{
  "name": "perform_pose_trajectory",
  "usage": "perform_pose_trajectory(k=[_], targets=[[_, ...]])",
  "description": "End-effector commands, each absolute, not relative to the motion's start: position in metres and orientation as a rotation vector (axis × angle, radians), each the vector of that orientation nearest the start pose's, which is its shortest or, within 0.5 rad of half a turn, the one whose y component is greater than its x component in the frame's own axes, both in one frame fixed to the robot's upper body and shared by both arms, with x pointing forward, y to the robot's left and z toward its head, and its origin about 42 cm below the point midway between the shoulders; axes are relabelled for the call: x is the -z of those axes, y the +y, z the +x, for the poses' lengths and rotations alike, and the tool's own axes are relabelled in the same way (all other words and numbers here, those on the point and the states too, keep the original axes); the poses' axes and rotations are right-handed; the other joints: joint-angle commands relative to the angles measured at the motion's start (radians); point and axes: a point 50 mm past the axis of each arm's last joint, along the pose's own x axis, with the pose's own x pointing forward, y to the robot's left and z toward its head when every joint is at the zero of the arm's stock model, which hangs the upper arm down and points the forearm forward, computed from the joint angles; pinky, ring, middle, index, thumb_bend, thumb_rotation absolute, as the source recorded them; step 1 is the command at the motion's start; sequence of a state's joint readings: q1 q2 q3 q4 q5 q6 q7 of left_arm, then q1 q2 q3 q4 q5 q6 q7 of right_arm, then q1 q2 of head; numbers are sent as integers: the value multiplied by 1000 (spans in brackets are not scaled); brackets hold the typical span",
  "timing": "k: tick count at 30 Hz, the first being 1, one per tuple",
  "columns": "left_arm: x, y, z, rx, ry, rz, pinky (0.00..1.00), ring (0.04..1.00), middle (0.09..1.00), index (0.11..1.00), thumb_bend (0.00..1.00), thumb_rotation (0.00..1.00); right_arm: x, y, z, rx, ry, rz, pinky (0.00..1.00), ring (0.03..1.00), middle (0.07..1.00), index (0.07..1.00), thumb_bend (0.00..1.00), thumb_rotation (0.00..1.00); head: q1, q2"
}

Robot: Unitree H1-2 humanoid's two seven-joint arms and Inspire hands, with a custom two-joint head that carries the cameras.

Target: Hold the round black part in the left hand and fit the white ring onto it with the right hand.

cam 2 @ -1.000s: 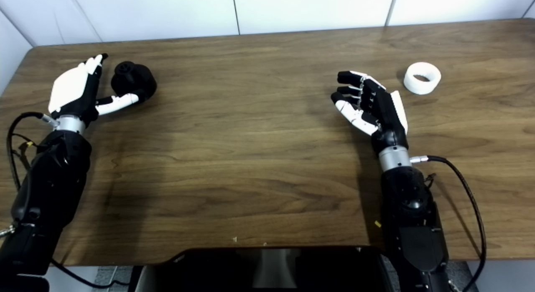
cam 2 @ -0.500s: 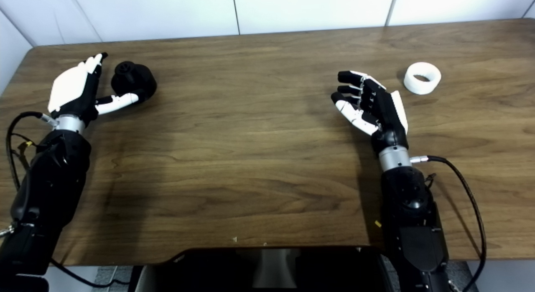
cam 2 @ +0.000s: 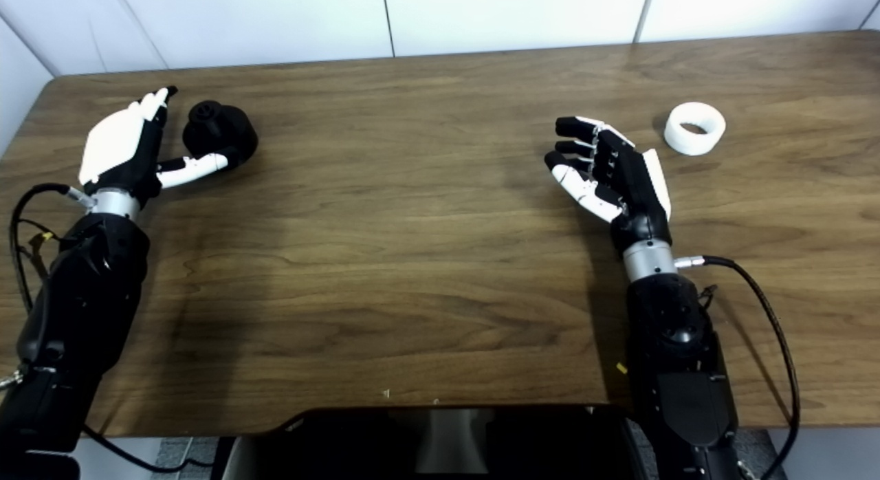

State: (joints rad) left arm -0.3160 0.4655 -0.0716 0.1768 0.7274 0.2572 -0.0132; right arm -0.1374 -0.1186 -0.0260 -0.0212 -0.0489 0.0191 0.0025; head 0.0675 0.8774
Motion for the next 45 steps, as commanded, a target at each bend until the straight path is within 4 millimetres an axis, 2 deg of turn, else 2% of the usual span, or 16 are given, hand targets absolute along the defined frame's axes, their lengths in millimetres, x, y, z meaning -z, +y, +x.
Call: perform_pose_trajectory(k=[1,12,25,36,45], targets=[[-206,360,395,-204,-2,1217,982,1000,1000,983,1000,696,-166,-244,337,-10,-229,-166,647,719,754,708,535,308,2,-1],[-207,360,395,-186,-4,1213,988,1000,1000,977,1000,689,-167,-244,338,-14,-230,-150,657,726,759,707,530,286,2,0],[-200,361,399,-174,29,1245,978,1000,1000,939,1000,677,-168,-245,339,-10,-233,-171,654,718,752,706,548,327,-4,-3],[-196,366,404,-183,84,1318,1000,1000,1000,959,1000,708,-167,-248,339,-18,-238,-170,650,725,770,712,540,332,-2,-3],[-195,363,405,-195,72,1311,1000,1000,1000,956,1000,686,-166,-249,338,-18,-237,-165,661,723,769,710,539,322,2,0]])
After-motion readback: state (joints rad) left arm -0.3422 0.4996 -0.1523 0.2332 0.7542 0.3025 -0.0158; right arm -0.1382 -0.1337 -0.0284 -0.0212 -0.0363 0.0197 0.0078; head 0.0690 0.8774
